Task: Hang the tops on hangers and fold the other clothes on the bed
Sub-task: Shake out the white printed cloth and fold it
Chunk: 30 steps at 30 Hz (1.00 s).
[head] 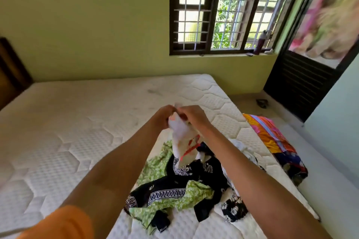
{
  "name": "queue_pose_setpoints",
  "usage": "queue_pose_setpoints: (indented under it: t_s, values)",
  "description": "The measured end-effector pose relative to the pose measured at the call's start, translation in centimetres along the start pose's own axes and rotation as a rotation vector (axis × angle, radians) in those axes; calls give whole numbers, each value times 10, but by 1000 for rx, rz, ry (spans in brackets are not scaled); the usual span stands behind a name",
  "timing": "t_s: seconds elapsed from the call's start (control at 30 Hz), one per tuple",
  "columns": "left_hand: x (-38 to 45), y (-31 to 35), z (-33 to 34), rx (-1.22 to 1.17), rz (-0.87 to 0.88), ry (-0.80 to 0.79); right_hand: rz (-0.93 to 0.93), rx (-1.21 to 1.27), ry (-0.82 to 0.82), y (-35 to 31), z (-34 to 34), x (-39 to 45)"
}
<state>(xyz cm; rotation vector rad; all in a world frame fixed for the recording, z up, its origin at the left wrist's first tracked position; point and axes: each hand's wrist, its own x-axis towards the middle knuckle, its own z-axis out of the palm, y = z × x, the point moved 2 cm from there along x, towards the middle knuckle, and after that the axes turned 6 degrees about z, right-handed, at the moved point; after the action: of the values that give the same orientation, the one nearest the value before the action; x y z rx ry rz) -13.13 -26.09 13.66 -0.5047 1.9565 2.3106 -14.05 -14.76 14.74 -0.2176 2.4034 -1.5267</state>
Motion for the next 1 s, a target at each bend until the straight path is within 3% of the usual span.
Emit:
queue_pose_setpoints:
  t_s: [0.1,0.17,0.23,0.3,0.37,0.53,0.67,0.77,0.8,0.83,0.87,0.9,0.93,1.0]
  values:
    - [-15,39,-1,120,128,46,336,269,-64,7,-16,7]
    - [-29,57,9,107,176,-45,482,417,-182,12,-15,14]
    - [-44,69,14,144,211,-173,500,599,-253,4,-11,15]
    - [-64,80,10,259,198,-242,441,661,-191,-19,-13,11]
    - [-84,92,-2,320,167,-255,356,522,-95,-45,-17,3]
    - [-105,105,-59,507,-99,-215,32,281,-63,-115,2,-15]
    - [-120,113,-98,216,-146,-62,-171,320,-108,-176,28,-39]
    - [-139,133,-121,85,-34,46,-315,464,-239,-227,57,-62]
    - [-148,132,-137,99,66,11,-358,474,-301,-241,65,-70]
    - [-168,139,-150,38,334,-59,-393,441,-381,-255,75,-76]
    - [-188,154,-147,82,366,13,-433,401,-494,-268,84,-86]
    - [-192,168,-150,204,360,-23,-450,344,-601,-275,90,-90]
    - [-182,188,-155,296,337,113,-417,266,-643,-280,94,-95]
    - [-184,232,-165,214,441,381,-272,121,-537,-284,95,-90]
